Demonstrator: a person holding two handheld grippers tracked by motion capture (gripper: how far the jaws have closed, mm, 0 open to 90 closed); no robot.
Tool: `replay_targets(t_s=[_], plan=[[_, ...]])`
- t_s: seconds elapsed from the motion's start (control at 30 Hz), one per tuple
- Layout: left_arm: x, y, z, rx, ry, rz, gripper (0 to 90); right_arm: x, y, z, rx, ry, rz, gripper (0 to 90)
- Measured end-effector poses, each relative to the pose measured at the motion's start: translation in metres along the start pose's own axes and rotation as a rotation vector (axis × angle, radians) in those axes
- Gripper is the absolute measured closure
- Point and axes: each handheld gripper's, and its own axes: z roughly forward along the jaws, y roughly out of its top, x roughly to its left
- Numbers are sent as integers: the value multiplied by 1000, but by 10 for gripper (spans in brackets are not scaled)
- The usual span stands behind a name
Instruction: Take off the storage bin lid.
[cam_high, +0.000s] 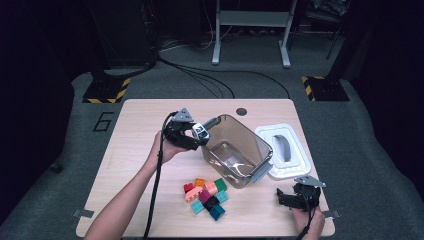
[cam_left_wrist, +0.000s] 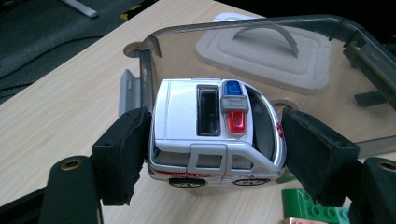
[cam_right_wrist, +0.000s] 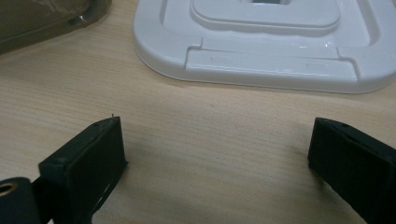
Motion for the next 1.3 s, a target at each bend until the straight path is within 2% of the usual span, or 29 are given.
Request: replay_targets(t_s=[0.23, 0.47, 0.8, 1.03, 1.2, 1.27, 1.3], plan=[[-4, 3, 14, 8, -7, 5, 257, 0, 0, 0, 0, 0, 0, 31], [-7, 2, 24, 36, -12, 22, 257, 0, 0, 0, 0, -1, 0, 31], [-9, 0, 35, 55, -26, 14, 257, 0, 0, 0, 0, -1, 0, 31], [-10, -2, 37, 75, -37, 17, 256, 0, 0, 0, 3, 2, -1, 31], [-10, -1, 38, 89, -28, 22, 256, 0, 0, 0, 3, 2, -1, 31], [-9, -1, 36, 78, -44, 16, 320, 0, 0, 0, 3, 2, -1, 31], [-9, -1, 35, 81, -39, 20, 315, 0, 0, 0, 3, 2, -1, 31]])
